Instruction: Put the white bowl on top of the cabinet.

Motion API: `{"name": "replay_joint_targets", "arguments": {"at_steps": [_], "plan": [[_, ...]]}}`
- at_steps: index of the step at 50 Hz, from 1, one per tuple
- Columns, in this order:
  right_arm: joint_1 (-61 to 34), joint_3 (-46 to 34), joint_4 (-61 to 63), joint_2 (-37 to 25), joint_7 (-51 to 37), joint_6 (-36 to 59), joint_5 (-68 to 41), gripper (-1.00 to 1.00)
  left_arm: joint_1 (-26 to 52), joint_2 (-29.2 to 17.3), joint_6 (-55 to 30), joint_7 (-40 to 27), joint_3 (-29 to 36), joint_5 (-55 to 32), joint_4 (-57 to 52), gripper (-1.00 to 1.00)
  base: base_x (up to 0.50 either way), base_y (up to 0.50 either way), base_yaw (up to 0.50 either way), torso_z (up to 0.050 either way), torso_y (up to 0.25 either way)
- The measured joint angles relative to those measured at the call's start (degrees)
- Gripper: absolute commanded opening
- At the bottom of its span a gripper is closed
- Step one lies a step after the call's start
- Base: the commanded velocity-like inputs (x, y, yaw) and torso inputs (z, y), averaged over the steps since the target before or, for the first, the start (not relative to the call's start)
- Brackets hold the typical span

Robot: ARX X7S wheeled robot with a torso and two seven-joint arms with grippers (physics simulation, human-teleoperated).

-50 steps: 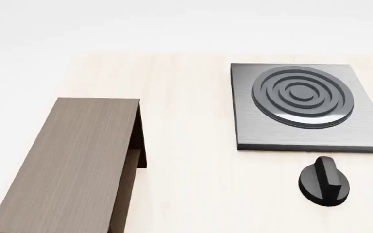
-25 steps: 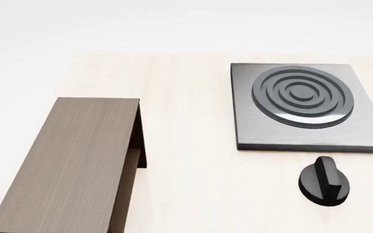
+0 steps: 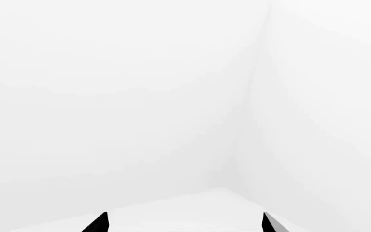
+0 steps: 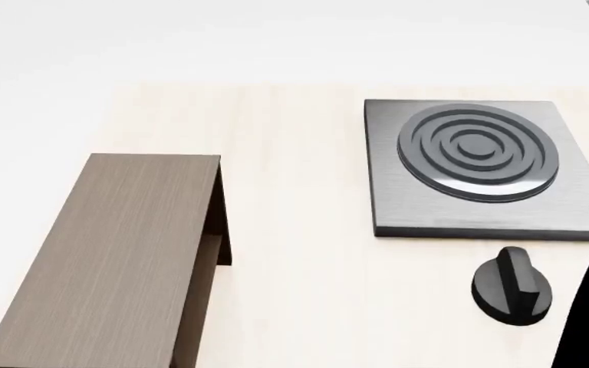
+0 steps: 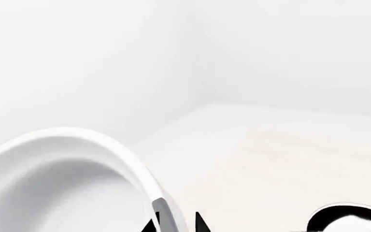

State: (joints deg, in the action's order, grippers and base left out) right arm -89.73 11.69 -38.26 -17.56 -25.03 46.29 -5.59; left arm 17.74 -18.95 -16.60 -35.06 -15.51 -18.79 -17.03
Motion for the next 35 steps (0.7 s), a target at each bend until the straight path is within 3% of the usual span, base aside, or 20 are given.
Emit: {"name": "replay_joint_targets", "arguments": {"at_steps": [6, 13, 35], "plan": [[-8.3, -1.4, -16.8, 1.3, 1.9, -8.0, 0.2, -1.00, 0.1, 0.0, 0.1, -0.1, 0.0, 0.0, 0.2, 1.00, 0.00, 0.00, 0.00, 0.000, 0.002], [-13.9, -1.4, -27.5, 3.3, 6.2, -10.6, 0.2, -1.00, 0.1, 0.0, 0.2, -0.2, 0.2, 0.0, 0.4, 1.00, 0.00, 0.00, 0.00, 0.000, 0.001], [-18.4, 3.1, -36.7, 7.8, 19.0, -2.6, 1.3, -1.00, -0.1, -0.2, 0.4, -0.5, 0.7, 0.3, 0.6, 1.00, 0.00, 0.00, 0.00, 0.000, 0.001]]}}
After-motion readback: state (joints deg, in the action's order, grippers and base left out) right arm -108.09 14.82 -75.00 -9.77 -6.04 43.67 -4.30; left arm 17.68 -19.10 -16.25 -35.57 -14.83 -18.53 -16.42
